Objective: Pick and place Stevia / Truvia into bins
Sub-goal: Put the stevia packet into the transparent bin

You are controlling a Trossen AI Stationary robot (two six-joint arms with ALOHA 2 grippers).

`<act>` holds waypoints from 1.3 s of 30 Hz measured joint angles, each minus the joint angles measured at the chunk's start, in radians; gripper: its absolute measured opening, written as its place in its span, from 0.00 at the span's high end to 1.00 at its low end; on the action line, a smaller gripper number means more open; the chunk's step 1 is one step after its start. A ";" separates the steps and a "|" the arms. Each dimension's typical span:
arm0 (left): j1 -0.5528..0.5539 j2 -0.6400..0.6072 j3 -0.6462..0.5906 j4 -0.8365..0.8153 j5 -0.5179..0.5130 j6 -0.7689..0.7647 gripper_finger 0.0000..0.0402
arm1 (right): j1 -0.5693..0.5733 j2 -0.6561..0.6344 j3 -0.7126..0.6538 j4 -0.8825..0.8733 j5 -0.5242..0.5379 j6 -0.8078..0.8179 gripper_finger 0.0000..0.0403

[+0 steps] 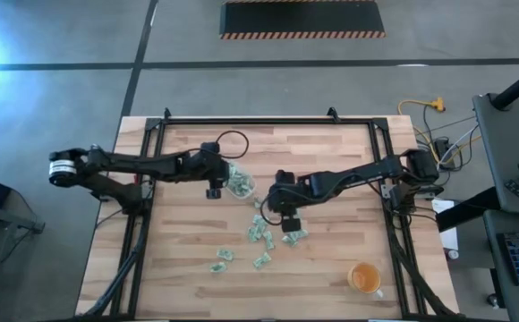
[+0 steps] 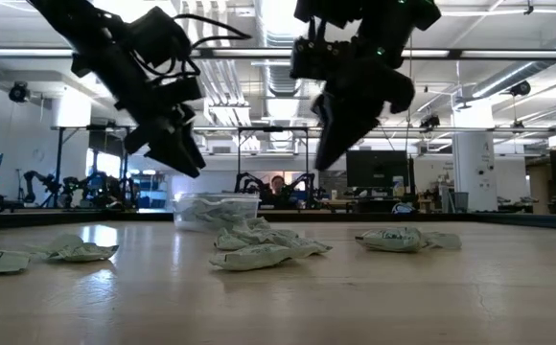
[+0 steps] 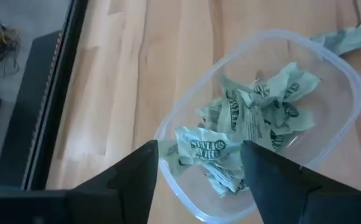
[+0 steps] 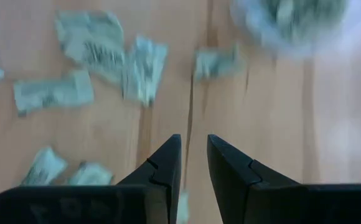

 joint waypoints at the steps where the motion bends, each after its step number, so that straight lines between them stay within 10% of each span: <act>1: -0.002 -0.014 -0.002 -0.008 0.000 -0.023 0.46 | 0.000 -0.003 -0.001 -0.035 0.000 0.038 0.83; 22: -0.037 -0.168 -0.021 -0.156 0.109 -0.126 0.46 | 0.014 -0.004 -0.191 -0.011 -0.114 0.232 0.82; 39: -0.036 -0.164 -0.021 -0.164 0.110 -0.148 0.46 | 0.013 -0.005 -0.242 0.065 -0.106 0.234 0.49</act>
